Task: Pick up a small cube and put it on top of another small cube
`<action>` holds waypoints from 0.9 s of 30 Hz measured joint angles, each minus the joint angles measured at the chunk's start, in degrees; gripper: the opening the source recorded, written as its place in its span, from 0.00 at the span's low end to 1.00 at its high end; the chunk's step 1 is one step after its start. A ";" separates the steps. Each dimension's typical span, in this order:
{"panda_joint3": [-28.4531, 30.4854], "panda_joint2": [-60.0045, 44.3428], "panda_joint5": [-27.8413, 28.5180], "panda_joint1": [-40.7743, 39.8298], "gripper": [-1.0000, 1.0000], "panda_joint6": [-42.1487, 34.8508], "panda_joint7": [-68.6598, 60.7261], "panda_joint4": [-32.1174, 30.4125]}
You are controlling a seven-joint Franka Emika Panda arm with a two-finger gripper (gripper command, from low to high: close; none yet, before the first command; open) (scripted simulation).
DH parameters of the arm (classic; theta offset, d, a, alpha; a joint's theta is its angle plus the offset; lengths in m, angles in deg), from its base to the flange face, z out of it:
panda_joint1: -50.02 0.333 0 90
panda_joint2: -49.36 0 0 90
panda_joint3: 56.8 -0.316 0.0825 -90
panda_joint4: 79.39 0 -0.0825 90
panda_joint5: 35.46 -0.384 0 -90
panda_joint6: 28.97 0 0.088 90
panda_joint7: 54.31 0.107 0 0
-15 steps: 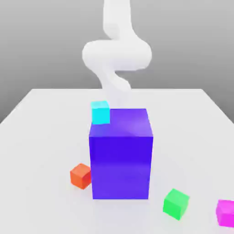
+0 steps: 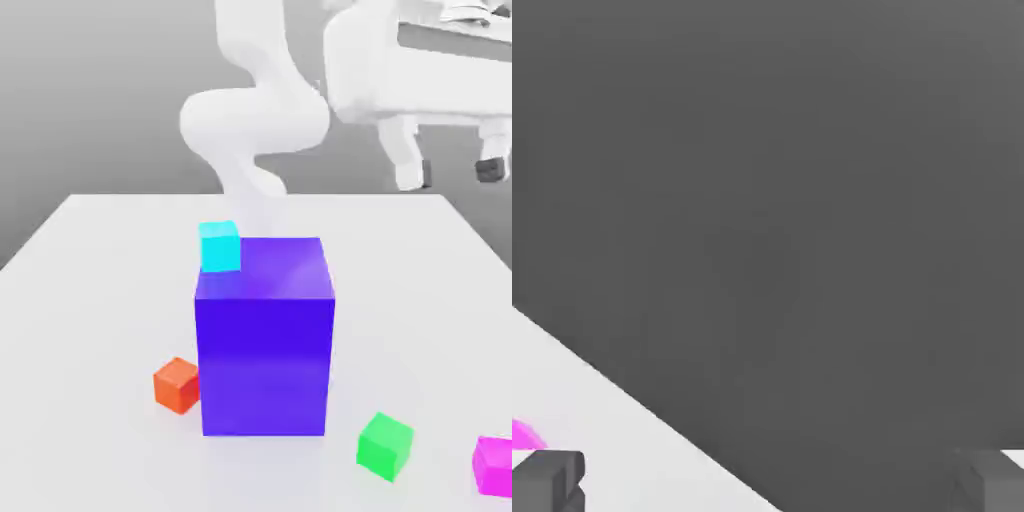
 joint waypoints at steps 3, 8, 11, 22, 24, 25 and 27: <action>-1.36 -6.23 0.42 2.37 0.50 1.82 -4.17 0.18; -2.97 -16.65 2.40 5.78 0.50 4.85 -10.21 0.47; -4.11 -22.94 4.51 7.20 0.50 6.61 -13.20 0.67; -3.42 -39.22 10.12 10.79 0.00 15.21 -14.71 2.84; -3.44 -39.21 10.12 10.78 0.00 15.13 -14.71 2.84; -3.27 -40.03 10.26 10.92 0.00 15.78 -14.64 3.02; -3.68 -38.07 9.85 10.62 0.00 14.28 -14.95 2.56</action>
